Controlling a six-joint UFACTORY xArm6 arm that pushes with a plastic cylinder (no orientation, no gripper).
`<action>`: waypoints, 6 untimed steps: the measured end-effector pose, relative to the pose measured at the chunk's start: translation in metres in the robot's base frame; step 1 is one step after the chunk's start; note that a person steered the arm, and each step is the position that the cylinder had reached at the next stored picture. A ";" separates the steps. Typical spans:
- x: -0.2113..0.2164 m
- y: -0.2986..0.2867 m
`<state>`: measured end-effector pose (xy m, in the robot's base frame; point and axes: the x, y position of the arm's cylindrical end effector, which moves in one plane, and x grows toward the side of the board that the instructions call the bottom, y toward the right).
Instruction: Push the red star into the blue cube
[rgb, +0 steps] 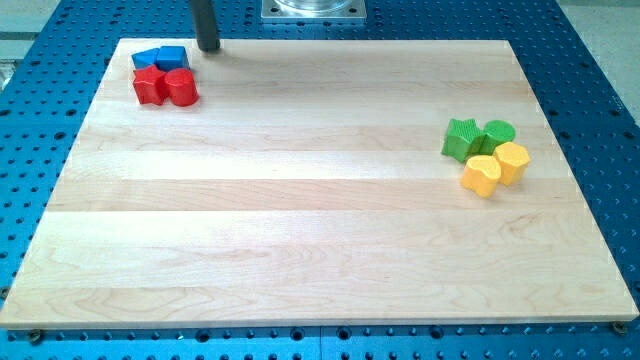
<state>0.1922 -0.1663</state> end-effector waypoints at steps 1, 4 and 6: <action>0.002 -0.095; 0.136 -0.103; 0.124 -0.048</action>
